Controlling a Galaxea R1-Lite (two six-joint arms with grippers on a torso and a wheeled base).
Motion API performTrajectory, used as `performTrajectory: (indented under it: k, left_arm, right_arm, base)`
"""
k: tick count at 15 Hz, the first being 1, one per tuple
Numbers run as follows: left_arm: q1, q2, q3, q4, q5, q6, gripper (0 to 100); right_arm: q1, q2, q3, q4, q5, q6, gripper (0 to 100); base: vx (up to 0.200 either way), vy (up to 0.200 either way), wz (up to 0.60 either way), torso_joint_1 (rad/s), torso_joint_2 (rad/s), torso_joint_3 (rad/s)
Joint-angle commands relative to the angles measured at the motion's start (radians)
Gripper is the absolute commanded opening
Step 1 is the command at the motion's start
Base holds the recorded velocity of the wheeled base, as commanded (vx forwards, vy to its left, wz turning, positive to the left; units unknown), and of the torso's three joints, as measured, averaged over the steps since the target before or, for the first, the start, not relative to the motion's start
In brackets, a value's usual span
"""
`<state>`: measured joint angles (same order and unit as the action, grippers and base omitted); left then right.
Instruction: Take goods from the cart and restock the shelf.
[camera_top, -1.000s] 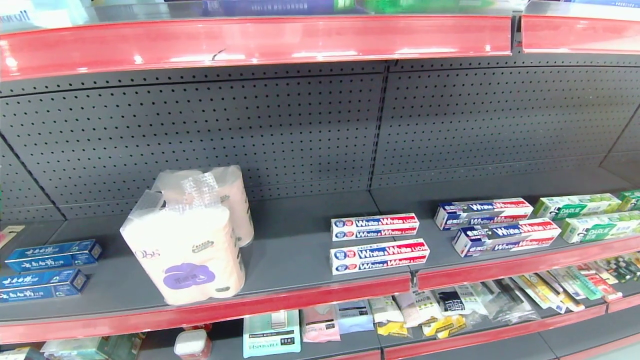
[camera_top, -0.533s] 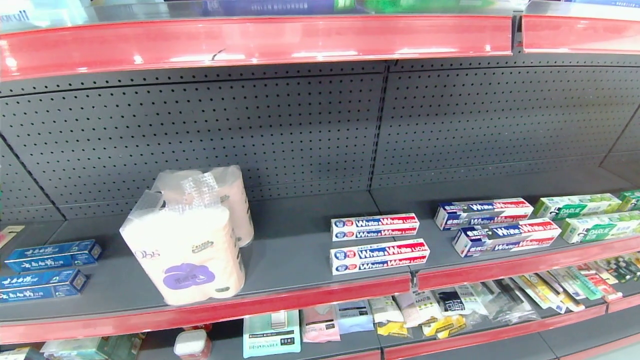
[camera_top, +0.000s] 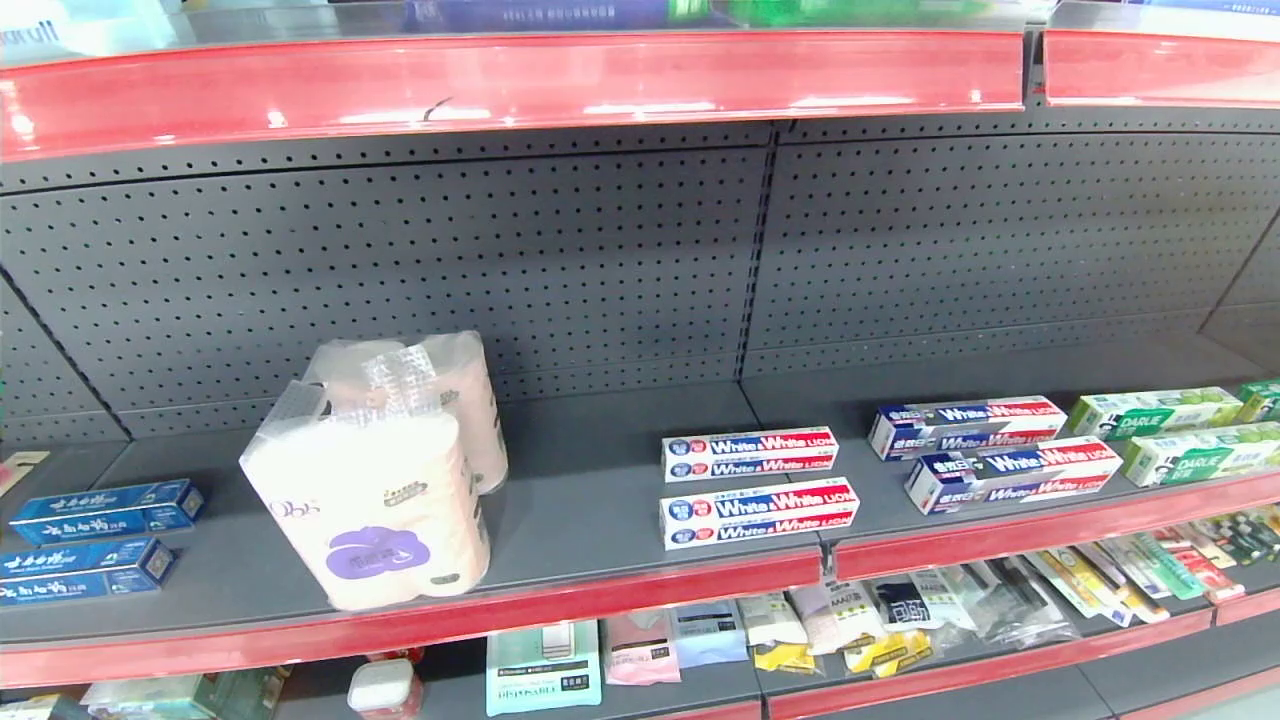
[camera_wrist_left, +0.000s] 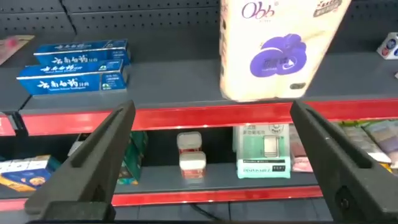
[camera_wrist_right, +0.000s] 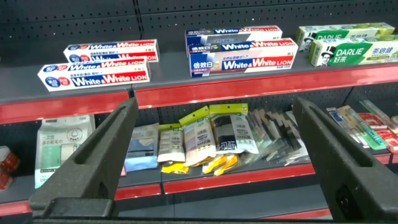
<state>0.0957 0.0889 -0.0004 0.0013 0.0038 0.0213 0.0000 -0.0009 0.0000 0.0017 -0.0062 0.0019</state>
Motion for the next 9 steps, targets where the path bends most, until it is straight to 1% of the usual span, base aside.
performTrajectory:
  k: [1,2,4,5,7,9]
  left_arm:
    - [-0.014,0.005,0.0,0.002,-0.002,0.003,100]
    - [-0.146,-0.011,0.0,-0.001,-0.002,0.005,100]
    - [-0.131,-0.023,0.0,-0.001,0.004,0.009,100]
    - [-0.082,-0.067,0.0,-0.001,0.012,0.002,100]
    - [-0.09,-0.089,0.0,-0.001,0.03,-0.003,100]
    - [-0.09,-0.089,0.0,-0.001,0.031,-0.003,100]
  right_arm:
    - [0.0,0.001,0.0,0.0,0.0,0.0,100]
    - [0.0,0.001,0.0,0.0,0.0,0.003,100]
    - [0.0,0.001,0.0,0.0,0.0,0.003,100]
    - [0.0,0.001,0.0,0.0,0.0,0.001,100]
    - [0.0,0.002,0.0,0.0,0.0,-0.002,100]
    - [0.0,0.001,0.0,0.001,0.0,-0.003,100]
  base:
    - [0.0,0.0,0.0,0.0,0.0,0.0]
    - [0.0,0.0,0.0,0.0,0.0,0.0]
    - [0.0,0.0,0.0,0.0,0.0,0.0]
    - [0.0,0.0,0.0,0.0,0.0,0.0]
    - [0.0,0.0,0.0,0.0,0.0,0.0]
    - [0.0,0.0,0.6,0.002,0.0,0.0]
